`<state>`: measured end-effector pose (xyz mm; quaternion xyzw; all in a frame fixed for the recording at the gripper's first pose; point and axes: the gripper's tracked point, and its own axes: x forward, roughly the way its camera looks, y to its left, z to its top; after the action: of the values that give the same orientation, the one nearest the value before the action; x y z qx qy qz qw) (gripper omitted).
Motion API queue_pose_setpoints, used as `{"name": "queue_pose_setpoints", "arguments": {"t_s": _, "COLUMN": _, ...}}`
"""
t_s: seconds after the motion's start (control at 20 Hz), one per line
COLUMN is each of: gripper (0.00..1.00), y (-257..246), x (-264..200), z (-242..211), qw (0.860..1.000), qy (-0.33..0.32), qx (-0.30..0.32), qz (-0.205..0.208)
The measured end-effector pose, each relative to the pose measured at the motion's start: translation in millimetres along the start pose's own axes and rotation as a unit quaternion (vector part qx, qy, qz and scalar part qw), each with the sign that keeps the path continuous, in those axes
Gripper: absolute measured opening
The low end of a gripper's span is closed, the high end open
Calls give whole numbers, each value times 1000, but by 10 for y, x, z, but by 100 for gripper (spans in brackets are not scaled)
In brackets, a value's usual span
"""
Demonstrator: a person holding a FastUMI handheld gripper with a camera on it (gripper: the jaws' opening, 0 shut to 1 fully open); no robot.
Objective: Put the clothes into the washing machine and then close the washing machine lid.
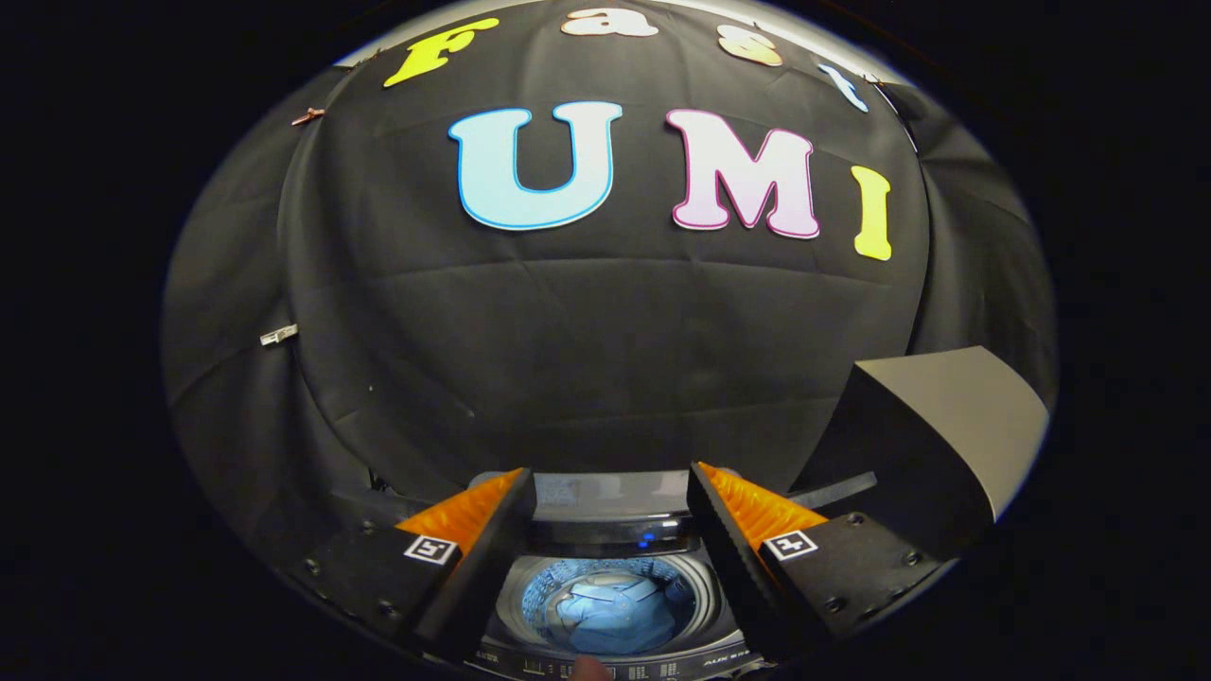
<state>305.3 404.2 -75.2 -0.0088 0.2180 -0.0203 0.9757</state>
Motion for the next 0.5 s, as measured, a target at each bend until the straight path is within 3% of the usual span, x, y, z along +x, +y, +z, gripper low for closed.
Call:
{"name": "queue_pose_setpoints", "arguments": {"t_s": 0.25, "gripper": 100, "y": 96, "x": 145, "z": -684, "qw": 999, "qy": 45, "qx": 3, "qz": 16}}
{"name": "queue_pose_setpoints", "arguments": {"t_s": 0.5, "gripper": 100, "y": -38, "x": 112, "z": -1284, "qw": 998, "qy": 65, "qx": -24, "qz": -9}}
